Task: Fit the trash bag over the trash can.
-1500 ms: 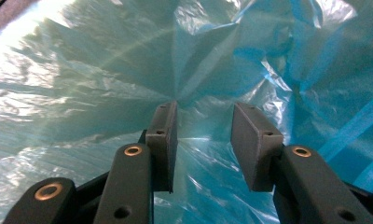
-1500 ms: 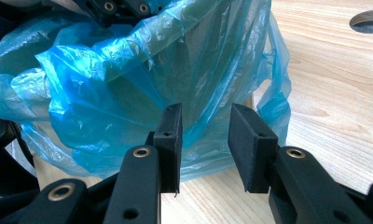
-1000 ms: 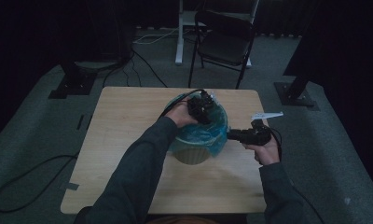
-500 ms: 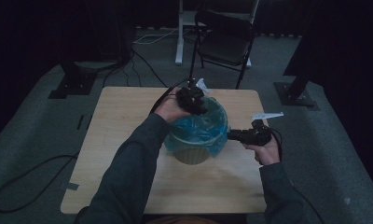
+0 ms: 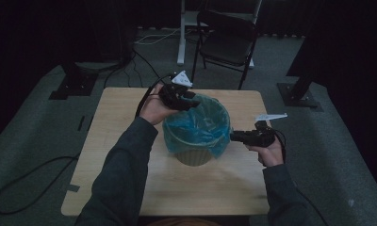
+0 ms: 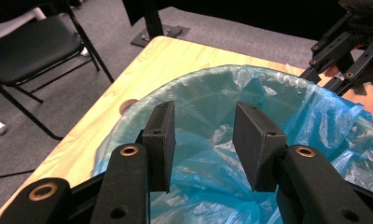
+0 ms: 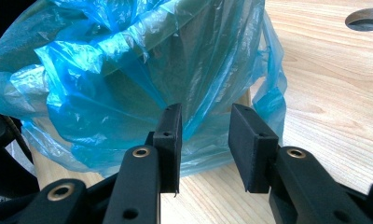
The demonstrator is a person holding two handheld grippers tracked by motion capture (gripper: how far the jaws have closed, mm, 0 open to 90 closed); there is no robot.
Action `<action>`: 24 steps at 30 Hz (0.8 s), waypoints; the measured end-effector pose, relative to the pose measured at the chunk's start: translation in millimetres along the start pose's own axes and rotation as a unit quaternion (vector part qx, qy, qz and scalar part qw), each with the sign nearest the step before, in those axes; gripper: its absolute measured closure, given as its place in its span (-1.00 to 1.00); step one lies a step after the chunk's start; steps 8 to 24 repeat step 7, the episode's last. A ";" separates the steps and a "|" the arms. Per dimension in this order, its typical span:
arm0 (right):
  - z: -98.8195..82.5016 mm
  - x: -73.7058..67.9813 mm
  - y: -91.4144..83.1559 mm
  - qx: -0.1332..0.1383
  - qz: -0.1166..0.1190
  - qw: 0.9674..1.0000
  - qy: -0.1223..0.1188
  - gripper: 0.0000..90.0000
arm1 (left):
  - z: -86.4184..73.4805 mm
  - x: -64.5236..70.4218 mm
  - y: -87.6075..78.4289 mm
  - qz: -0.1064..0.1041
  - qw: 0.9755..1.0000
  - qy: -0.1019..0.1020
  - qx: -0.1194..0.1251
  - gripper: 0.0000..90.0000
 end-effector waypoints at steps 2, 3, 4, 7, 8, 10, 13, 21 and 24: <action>-0.3 0.5 -0.5 0.000 -0.001 1.000 0.002 0.43 | -4.1 -1.5 -5.2 0.003 1.000 -0.004 0.008 0.31; -0.4 0.7 -0.6 0.000 -0.001 1.000 0.002 0.43 | -5.6 -2.2 -6.6 0.004 1.000 -0.005 0.011 0.31; -0.5 0.7 -0.7 0.000 -0.001 1.000 0.002 0.43 | -7.4 -3.1 -7.7 0.005 1.000 -0.007 0.012 0.31; -0.5 1.0 -1.0 0.000 -0.002 1.000 0.003 0.43 | -11.2 -6.0 -9.2 0.009 1.000 -0.012 0.014 0.31; -0.5 1.0 -1.0 0.000 -0.002 1.000 0.003 0.43 | -11.2 -6.0 -9.2 0.009 1.000 -0.012 0.014 0.31; -0.5 1.0 -1.0 0.000 -0.002 1.000 0.003 0.43 | -11.2 -6.0 -9.2 0.009 1.000 -0.012 0.014 0.31; -0.5 1.0 -1.0 0.000 -0.002 1.000 0.003 0.43 | -11.2 -6.0 -9.2 0.009 1.000 -0.012 0.014 0.31; -0.5 1.0 -1.0 0.000 -0.002 1.000 0.003 0.43 | -11.2 -6.0 -9.2 0.009 1.000 -0.012 0.014 0.31; -0.5 1.0 -1.0 0.000 -0.002 1.000 0.003 0.43 | -11.2 -6.0 -9.2 0.009 1.000 -0.012 0.014 0.31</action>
Point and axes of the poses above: each handheld gripper's, and its own axes: y roughly forward along the jaws, z roughly out of its top, x roughly to its right, the point moved 2 cm from there along y, roughly forward along the jaws, and after that the axes turned 2 degrees about -x, right-handed, at the moved point
